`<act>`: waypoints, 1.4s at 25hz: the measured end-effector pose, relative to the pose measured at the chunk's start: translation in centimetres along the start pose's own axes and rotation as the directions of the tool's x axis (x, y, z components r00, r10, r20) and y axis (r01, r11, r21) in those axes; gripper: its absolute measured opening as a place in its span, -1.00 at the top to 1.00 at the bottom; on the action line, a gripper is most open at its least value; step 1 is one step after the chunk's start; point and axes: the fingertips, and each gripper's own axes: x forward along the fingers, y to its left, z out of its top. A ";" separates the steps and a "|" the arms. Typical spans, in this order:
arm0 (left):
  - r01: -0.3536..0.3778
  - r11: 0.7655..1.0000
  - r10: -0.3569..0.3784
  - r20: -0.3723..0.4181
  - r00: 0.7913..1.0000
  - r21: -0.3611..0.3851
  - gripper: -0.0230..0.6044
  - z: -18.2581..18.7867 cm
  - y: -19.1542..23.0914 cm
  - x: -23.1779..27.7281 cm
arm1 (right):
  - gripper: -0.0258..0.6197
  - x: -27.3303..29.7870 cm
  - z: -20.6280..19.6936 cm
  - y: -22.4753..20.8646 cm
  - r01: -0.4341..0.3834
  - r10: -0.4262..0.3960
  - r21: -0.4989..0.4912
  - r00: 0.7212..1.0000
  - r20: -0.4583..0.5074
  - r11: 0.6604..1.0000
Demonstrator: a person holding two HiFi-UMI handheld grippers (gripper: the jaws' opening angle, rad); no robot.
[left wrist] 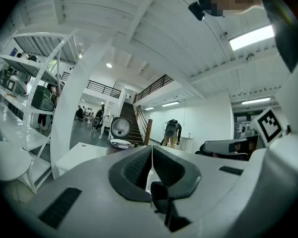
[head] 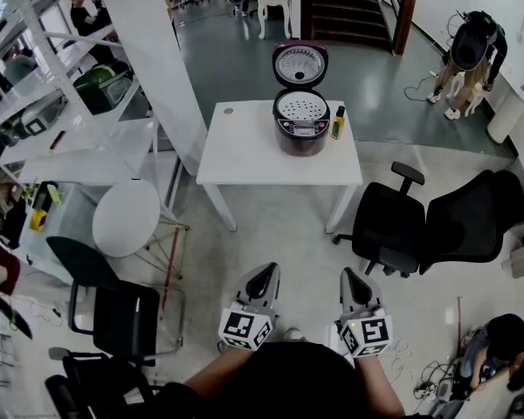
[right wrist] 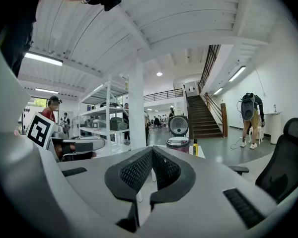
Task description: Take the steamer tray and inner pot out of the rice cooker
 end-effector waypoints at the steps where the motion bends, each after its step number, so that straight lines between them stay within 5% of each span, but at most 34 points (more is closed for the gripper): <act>1: 0.005 1.000 -0.005 0.000 1.000 -0.002 0.91 -0.1 -0.2 0.1 | 0.92 -0.1 0.0 -0.1 -0.002 0.002 -0.003 1.000 0.000 1.000; 8: 0.028 1.000 -0.028 -0.014 0.999 -0.003 0.91 -0.8 -0.9 0.7 | 0.92 -0.4 -0.5 -1.3 0.006 -0.006 0.060 1.000 -0.006 0.998; 20: 0.024 1.000 -0.025 -0.027 0.999 -0.014 0.91 -0.7 -0.2 0.8 | 0.92 -0.9 -0.8 -2.9 0.074 -0.073 0.011 0.997 -0.032 0.997; 29: 0.079 0.995 -0.081 -0.027 0.996 -0.053 0.90 -0.5 0.4 0.8 | 0.90 -0.4 -1.5 -3.0 0.044 -0.042 0.031 0.997 -0.061 0.999; 30: 0.072 0.996 -0.073 -0.031 0.997 -0.048 0.89 -0.6 0.6 0.7 | 0.85 -0.4 -1.6 -3.0 0.043 -0.042 0.024 0.997 -0.071 0.999; 32: 0.062 0.997 -0.064 -0.048 0.997 -0.040 0.72 -0.9 1.1 0.5 | 0.41 -0.3 -2.0 -2.7 0.028 -0.027 0.008 0.995 -0.096 1.000; 35: 0.041 0.998 -0.044 -0.084 0.995 -0.037 0.40 -2.1 1.8 0.6 | 0.27 -0.4 -2.4 -2.6 0.019 -0.018 0.013 0.994 -0.105 1.000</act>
